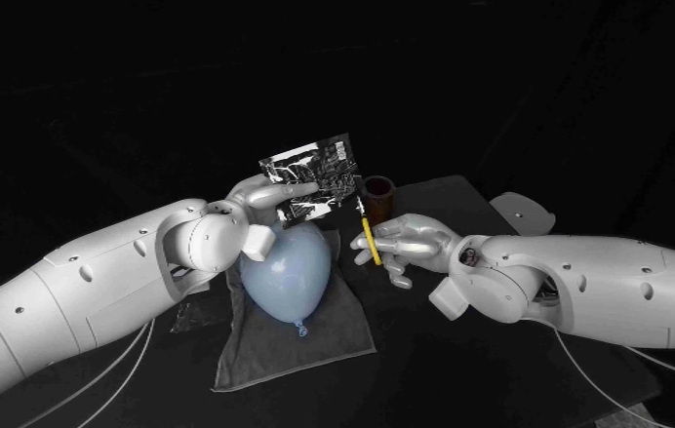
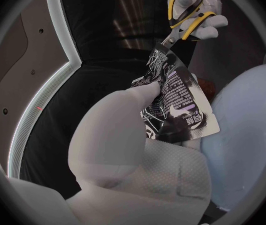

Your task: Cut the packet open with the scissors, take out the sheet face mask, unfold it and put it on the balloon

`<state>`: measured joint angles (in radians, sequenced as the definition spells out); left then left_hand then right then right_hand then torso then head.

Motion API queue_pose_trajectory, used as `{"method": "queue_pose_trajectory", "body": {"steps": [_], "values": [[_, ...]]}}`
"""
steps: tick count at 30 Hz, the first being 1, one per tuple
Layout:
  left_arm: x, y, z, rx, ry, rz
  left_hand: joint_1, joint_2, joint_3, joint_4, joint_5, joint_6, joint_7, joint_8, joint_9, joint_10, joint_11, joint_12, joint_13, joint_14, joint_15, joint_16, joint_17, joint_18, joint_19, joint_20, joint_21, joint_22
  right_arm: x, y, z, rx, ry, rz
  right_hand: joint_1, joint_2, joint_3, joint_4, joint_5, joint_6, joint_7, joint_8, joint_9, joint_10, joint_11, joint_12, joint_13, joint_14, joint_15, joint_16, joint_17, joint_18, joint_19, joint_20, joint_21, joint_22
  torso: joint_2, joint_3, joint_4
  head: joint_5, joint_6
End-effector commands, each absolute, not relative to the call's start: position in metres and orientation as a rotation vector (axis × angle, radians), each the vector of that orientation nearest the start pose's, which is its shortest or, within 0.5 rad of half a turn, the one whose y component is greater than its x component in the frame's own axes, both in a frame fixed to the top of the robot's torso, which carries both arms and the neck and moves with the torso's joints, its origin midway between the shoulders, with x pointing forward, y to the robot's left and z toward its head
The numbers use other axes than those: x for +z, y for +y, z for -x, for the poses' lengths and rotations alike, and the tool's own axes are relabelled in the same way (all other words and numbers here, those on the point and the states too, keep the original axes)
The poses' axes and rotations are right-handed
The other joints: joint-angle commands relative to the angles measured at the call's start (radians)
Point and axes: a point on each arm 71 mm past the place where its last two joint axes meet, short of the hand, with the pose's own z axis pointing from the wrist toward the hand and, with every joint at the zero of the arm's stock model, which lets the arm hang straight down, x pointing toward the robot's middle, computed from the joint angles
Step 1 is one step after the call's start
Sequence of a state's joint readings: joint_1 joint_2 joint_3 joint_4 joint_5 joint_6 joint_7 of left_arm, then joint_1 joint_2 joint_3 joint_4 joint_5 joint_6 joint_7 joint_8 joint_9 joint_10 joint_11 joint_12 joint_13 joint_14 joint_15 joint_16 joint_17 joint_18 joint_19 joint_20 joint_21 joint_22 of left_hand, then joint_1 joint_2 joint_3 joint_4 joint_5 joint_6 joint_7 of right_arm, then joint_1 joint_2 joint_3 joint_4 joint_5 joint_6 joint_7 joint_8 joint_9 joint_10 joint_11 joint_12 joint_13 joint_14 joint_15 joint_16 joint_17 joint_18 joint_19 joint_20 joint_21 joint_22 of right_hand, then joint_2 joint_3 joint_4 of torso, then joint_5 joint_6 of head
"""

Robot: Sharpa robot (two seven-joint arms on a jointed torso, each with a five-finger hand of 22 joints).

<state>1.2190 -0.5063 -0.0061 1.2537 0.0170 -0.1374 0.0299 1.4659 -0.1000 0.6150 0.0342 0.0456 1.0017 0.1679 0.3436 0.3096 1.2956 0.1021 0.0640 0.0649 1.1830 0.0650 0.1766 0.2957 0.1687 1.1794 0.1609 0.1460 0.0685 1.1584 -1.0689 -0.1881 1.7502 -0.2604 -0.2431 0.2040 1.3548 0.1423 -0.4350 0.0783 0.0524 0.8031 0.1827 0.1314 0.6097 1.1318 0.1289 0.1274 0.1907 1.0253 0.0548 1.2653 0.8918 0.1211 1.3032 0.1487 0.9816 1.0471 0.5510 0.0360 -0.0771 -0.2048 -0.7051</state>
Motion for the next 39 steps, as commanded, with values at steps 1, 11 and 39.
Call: {"method": "queue_pose_trajectory", "body": {"steps": [1, 11, 39], "values": [[-0.193, 0.095, -0.524, -1.605, 1.867, 1.179, 0.002, 0.011, 0.006, -0.002, 0.004, 0.005, -0.001, 0.003, 0.075, 0.004, 0.000, 0.003, 0.001, 0.002, -0.001, 0.002, 0.001, 0.017, 0.007, 0.002, 0.006, 0.002, -0.236, -0.244, -0.405, 1.358, 1.827, -1.002, 0.001, 0.009, -0.027, -0.010, -0.004, -0.001, 0.010, 0.012, 0.003, 0.051, -0.010, 0.011, 0.003, 0.007, -0.005, 0.006, 0.003, 0.014, 0.003, -0.002, 0.009, 0.006, 0.000, 0.0000, 0.0000, 0.000, 0.000], [-0.193, 0.095, -0.524, -1.607, 1.870, 1.176, 0.002, 0.011, 0.006, -0.002, 0.004, 0.005, -0.001, 0.003, 0.075, 0.004, 0.000, 0.003, 0.001, 0.002, -0.001, 0.002, 0.001, 0.017, 0.007, 0.002, 0.006, 0.002, -0.239, -0.239, -0.402, 1.356, 1.852, -1.026, 0.160, 0.101, 0.001, -0.117, -0.002, 0.077, -0.027, 0.048, 0.007, 0.180, -0.058, 0.038, 0.023, 0.083, -0.047, 0.035, 0.055, -0.008, 0.062, -0.037, 0.122, 0.098, 0.001, 0.0001, 0.0009, -0.001, 0.001], [-0.193, 0.098, -0.524, -1.605, 1.876, 1.161, -0.002, 0.011, 0.008, -0.004, 0.004, 0.005, -0.001, 0.004, 0.079, 0.005, -0.001, 0.002, 0.001, 0.003, -0.002, 0.001, 0.003, 0.016, 0.008, 0.001, 0.006, 0.001, -0.241, -0.240, -0.403, 1.319, 1.819, -1.156, 0.013, 0.154, 0.001, -0.313, 0.001, 0.205, -0.103, 0.144, 0.054, 0.290, -0.128, 0.649, 0.774, 0.307, -0.110, 0.127, 0.301, -0.058, 0.168, -0.098, 0.353, 0.300, 0.000, -0.0004, -0.0002, -0.001, -0.003]]}}
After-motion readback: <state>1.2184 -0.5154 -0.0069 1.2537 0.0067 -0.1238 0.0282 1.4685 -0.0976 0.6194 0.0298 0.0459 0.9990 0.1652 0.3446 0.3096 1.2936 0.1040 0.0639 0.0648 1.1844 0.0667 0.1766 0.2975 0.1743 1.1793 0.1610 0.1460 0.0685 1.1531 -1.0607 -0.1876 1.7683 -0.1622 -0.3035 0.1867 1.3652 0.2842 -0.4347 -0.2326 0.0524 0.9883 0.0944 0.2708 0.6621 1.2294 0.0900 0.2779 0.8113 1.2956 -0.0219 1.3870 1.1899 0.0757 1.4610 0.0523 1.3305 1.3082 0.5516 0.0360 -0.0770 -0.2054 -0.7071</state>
